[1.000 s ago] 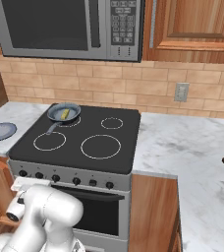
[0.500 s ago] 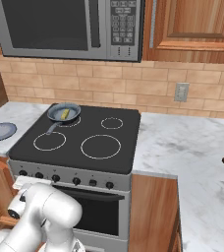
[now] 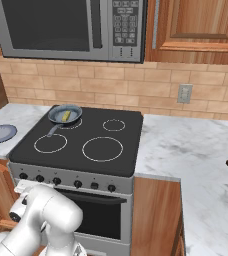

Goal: Pick up the butter stick and place it in the pan. Then turn on the burner for the pan.

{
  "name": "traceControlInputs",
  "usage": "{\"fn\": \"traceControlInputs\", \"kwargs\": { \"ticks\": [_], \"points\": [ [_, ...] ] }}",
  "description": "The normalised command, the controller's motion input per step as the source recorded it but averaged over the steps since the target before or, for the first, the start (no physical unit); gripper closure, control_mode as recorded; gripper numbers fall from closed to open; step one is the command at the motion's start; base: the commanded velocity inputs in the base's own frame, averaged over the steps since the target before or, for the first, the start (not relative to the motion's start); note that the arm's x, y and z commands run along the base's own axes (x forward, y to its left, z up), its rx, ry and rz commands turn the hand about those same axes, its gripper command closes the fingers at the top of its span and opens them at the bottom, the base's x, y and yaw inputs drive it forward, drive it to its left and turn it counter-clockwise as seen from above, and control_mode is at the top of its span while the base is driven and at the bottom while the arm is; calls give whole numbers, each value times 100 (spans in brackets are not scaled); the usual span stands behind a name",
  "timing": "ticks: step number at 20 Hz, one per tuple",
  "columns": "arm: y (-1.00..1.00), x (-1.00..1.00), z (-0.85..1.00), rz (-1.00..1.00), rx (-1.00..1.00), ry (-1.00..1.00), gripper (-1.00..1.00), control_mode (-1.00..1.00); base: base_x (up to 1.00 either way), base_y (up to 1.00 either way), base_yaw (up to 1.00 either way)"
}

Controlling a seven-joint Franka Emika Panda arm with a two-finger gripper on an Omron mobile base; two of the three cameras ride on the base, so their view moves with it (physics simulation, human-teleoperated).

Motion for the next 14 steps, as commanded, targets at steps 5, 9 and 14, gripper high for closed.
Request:
{"fn": "traceControlInputs", "kwargs": {
  "ticks": [5, 9, 14],
  "points": [
    [18, 5, -11, 0, 0, 0, -100, -100, 0, 0, 0],
    [3, 6, -11, 3, 1, 0, -100, -100, 0, 0, 0],
    [0, 12, -6, 2, 3, 0, -100, -100, 0, 0, 0]
  ]
}}
